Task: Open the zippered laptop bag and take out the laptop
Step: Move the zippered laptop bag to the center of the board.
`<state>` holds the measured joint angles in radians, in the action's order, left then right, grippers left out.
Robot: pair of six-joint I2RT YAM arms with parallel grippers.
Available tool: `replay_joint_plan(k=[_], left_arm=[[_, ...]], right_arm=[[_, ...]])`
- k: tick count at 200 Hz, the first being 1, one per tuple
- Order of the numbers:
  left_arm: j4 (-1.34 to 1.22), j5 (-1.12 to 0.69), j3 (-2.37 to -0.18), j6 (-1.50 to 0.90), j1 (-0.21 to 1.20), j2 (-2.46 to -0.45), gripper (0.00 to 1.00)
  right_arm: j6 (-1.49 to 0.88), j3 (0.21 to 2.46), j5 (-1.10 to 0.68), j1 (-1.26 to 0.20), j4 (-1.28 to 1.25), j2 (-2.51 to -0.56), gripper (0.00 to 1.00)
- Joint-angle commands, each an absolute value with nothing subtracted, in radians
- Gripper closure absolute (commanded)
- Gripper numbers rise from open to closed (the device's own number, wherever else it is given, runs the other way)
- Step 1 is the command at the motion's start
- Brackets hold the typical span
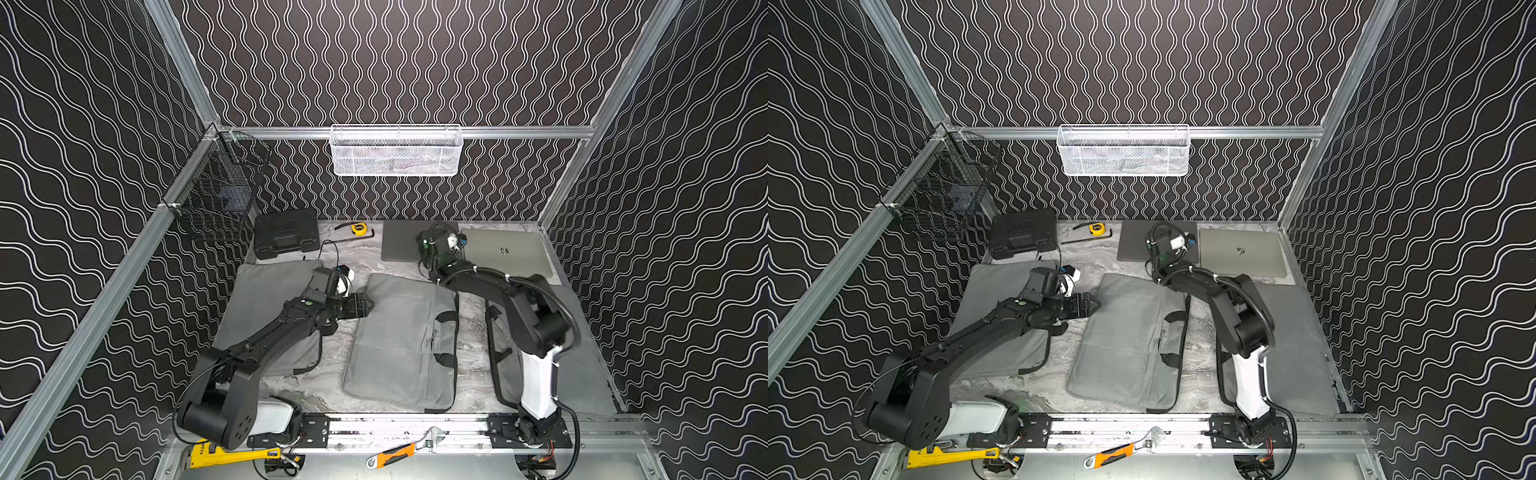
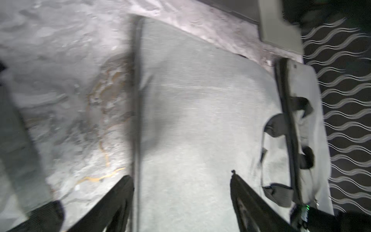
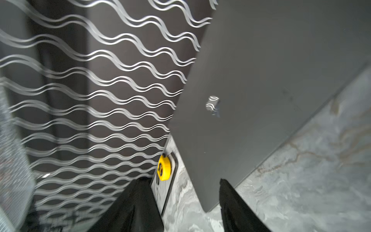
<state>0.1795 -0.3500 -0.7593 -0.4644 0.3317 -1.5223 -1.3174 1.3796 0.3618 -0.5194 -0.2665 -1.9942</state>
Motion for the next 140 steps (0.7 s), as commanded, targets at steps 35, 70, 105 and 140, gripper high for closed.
replay_joint_plan(k=[35,70,105,140], left_arm=[[0.113,-0.355,-0.729,-0.459,0.276,-1.574,0.22],[0.122,-0.358,-0.718,-0.461,0.265,-1.622,0.22],[0.069,-0.413,-0.650,-0.518,0.257,-1.629,0.22],[-0.019,-0.463,-0.532,-0.617,0.273,-1.577,0.23]], right_arm=[[-0.918,1.334,-0.074,-0.443,0.018,-1.916,0.34],[-0.728,1.216,-0.093,-0.444,0.144,-1.763,0.34],[-0.597,1.095,-0.049,-0.539,0.248,-1.631,0.38],[-0.607,0.884,-0.156,-0.604,0.092,-1.580,0.51]])
